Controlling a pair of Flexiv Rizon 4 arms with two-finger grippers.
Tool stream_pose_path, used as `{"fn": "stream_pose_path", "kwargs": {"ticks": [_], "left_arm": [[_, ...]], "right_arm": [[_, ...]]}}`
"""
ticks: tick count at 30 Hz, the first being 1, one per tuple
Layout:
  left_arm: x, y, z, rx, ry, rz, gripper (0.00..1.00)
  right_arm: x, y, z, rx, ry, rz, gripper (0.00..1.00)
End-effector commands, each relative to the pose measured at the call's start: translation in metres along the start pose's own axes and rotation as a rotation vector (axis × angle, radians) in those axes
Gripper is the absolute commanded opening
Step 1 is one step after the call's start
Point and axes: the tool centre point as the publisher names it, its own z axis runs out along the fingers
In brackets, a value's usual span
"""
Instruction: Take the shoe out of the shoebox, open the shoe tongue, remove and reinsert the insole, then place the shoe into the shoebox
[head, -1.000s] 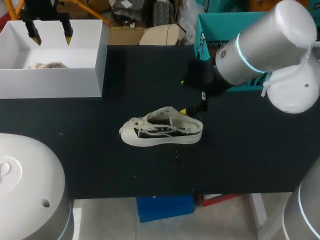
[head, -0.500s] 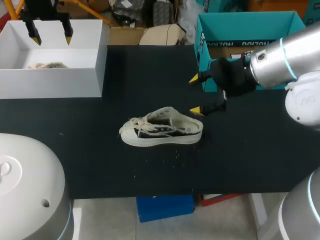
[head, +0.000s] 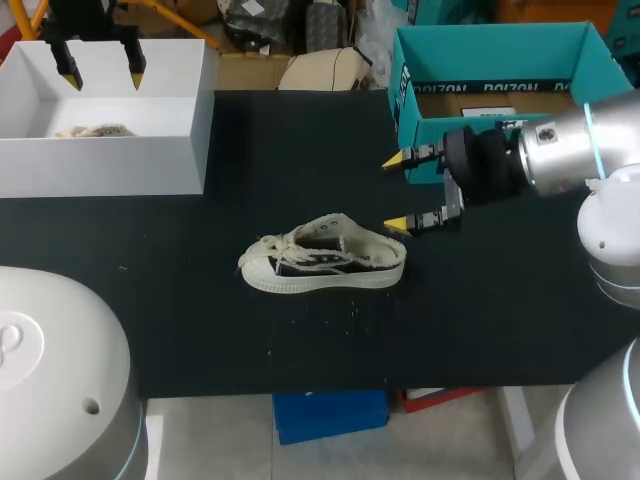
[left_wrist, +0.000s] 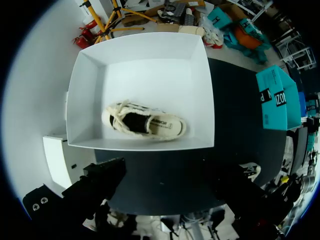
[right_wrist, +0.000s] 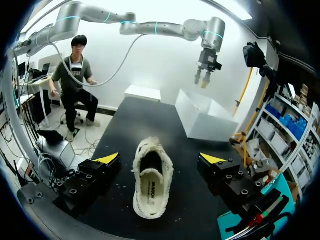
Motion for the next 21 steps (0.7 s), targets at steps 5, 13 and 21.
{"fn": "stream_pose_path", "kwargs": {"ticks": [5,13,21], "left_arm": [[0.0,0.0,0.0,-0.001,-0.001,0.0,1.0],[0.0,0.0,0.0,-0.001,-0.001,0.0,1.0],[0.0,0.0,0.0,-0.001,-0.001,0.0,1.0]], "right_arm": [[0.001,-0.008,0.001,0.029,0.011,0.058,1.0],[-0.002,-0.032,0.001,0.092,-0.017,0.126,1.0],[0.006,-0.064,0.014,0.111,-0.056,0.136,1.0]]}}
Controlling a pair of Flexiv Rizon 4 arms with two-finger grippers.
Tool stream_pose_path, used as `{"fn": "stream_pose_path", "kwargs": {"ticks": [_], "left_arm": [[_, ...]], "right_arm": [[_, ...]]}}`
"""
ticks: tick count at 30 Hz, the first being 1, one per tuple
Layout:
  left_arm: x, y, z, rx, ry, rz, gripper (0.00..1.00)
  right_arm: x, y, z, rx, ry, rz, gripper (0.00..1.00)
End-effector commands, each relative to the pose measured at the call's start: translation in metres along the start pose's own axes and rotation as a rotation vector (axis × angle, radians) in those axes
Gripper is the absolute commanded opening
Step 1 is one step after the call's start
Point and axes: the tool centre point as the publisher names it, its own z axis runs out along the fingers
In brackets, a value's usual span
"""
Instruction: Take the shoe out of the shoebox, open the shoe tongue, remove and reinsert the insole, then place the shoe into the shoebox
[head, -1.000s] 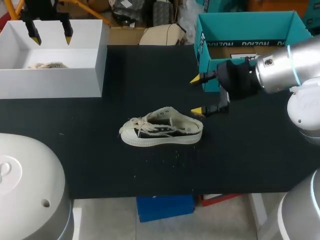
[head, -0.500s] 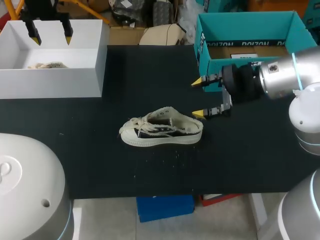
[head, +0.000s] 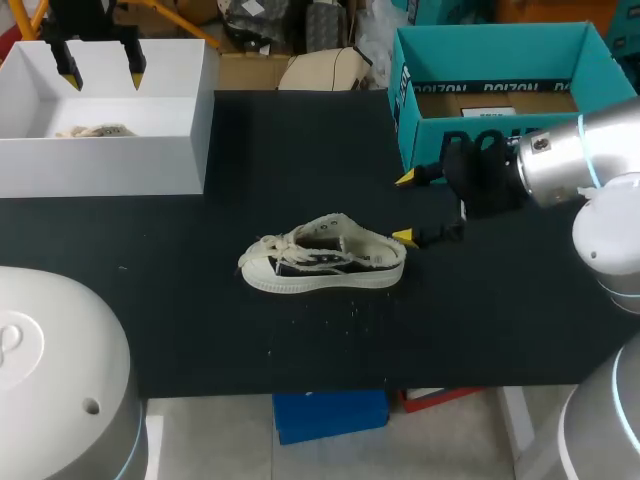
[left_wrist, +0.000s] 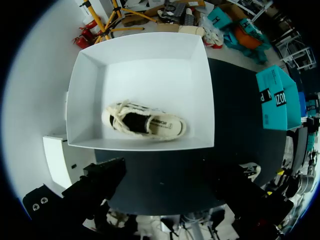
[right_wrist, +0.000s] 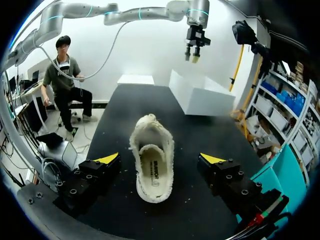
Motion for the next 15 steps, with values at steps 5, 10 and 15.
{"fn": "stream_pose_path", "kwargs": {"ticks": [5,10,15], "left_arm": [[0.0,0.0,0.0,-0.001,-0.001,0.0,1.0],[0.0,0.0,0.0,-0.001,-0.001,0.0,1.0],[0.0,0.0,0.0,-0.001,-0.001,0.0,1.0]], "right_arm": [[0.007,-0.036,0.027,-0.023,-0.037,0.054,1.0],[0.008,-0.054,0.04,-0.029,-0.035,0.088,1.0],[0.006,-0.062,0.048,-0.031,-0.025,0.091,1.0]]}}
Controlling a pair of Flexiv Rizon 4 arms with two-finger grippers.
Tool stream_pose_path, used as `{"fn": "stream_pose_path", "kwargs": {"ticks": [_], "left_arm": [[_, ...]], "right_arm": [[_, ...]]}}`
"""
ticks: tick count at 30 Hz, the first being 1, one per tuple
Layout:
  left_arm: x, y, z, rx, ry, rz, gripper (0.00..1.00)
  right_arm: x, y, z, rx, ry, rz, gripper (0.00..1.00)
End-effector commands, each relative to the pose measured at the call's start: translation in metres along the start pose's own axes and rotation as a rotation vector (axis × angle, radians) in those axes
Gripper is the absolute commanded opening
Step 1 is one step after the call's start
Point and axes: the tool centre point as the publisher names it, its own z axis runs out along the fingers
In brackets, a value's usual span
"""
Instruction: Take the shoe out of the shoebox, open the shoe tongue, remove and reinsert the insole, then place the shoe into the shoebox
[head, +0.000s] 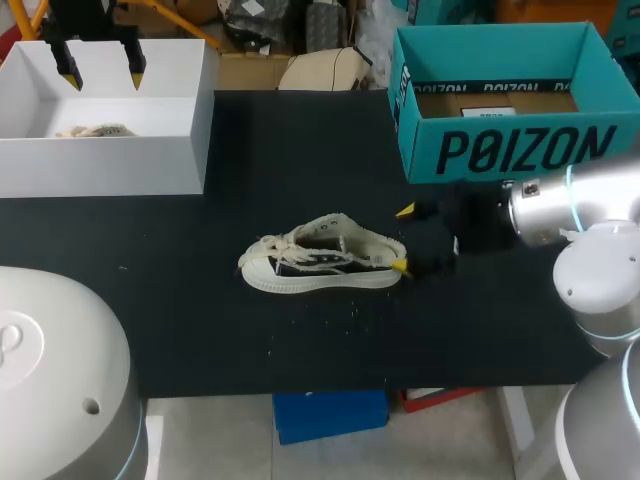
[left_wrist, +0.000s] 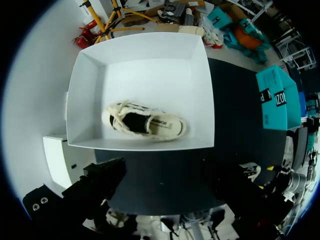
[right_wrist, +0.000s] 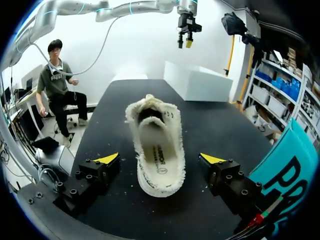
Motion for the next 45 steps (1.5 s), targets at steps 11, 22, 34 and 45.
{"fn": "stream_pose_path", "kwargs": {"ticks": [11,22,34,45], "left_arm": [[0.0,0.0,0.0,-0.001,-0.001,-0.001,1.0],[0.0,0.0,0.0,-0.001,-0.001,-0.001,1.0],[0.0,0.0,0.0,-0.001,-0.001,-0.001,1.0],[0.0,0.0,0.0,-0.001,-0.001,-0.001,1.0]], "right_arm": [[-0.01,-0.023,0.024,-0.011,0.037,-0.002,1.0],[-0.009,-0.03,0.042,-0.028,0.061,0.015,1.0],[-0.004,-0.041,0.055,-0.038,0.081,0.029,1.0],[-0.005,-0.046,0.064,-0.026,0.099,0.021,0.76]]}}
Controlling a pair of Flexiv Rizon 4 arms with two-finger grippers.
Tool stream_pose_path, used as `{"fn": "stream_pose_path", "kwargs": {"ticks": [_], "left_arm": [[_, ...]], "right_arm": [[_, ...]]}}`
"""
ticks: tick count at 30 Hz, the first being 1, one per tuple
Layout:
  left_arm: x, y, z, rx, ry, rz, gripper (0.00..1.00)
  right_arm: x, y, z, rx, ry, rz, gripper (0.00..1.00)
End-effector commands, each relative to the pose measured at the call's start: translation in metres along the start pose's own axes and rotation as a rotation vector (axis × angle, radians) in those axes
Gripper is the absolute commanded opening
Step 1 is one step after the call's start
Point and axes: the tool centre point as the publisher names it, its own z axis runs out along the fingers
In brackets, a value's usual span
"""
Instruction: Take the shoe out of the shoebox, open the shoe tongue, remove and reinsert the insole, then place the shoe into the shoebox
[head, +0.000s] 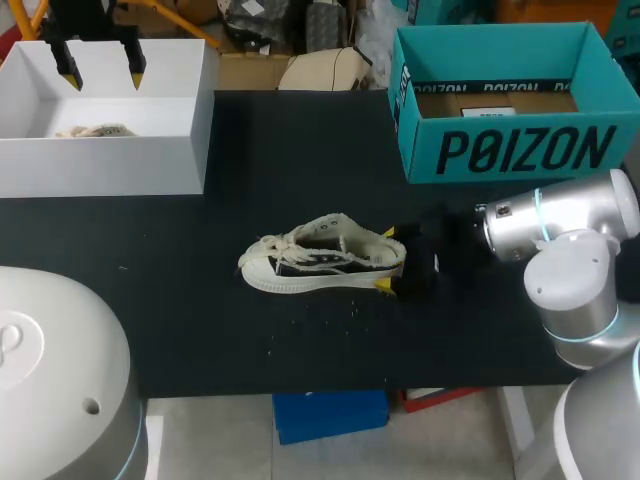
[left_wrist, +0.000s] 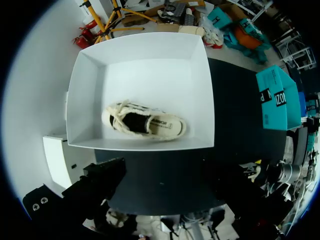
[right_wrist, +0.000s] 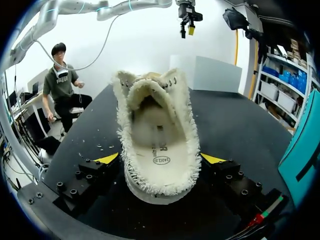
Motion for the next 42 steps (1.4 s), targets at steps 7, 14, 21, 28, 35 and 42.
{"fn": "stream_pose_path", "kwargs": {"ticks": [7,14,21,28,35,42], "left_arm": [[0.0,0.0,0.0,-0.001,-0.001,0.0,1.0],[0.025,0.012,-0.008,0.003,-0.078,-0.034,1.0],[0.078,0.053,-0.009,0.007,-0.063,-0.041,1.0],[0.125,0.098,0.004,0.011,-0.067,-0.065,1.0],[0.156,0.132,0.005,0.031,-0.031,-0.046,1.0],[0.156,0.132,0.005,0.031,-0.031,-0.046,1.0]], "right_arm": [[-0.004,-0.001,0.005,0.014,0.005,-0.005,0.0],[-0.004,-0.001,0.005,0.014,0.005,-0.005,0.0],[-0.004,-0.001,0.005,0.014,0.005,-0.005,0.0],[-0.004,-0.001,0.005,0.014,0.005,-0.005,0.0],[-0.004,-0.001,0.005,0.014,0.005,-0.005,0.0],[-0.004,-0.001,0.005,0.014,0.005,-0.005,0.0]]}}
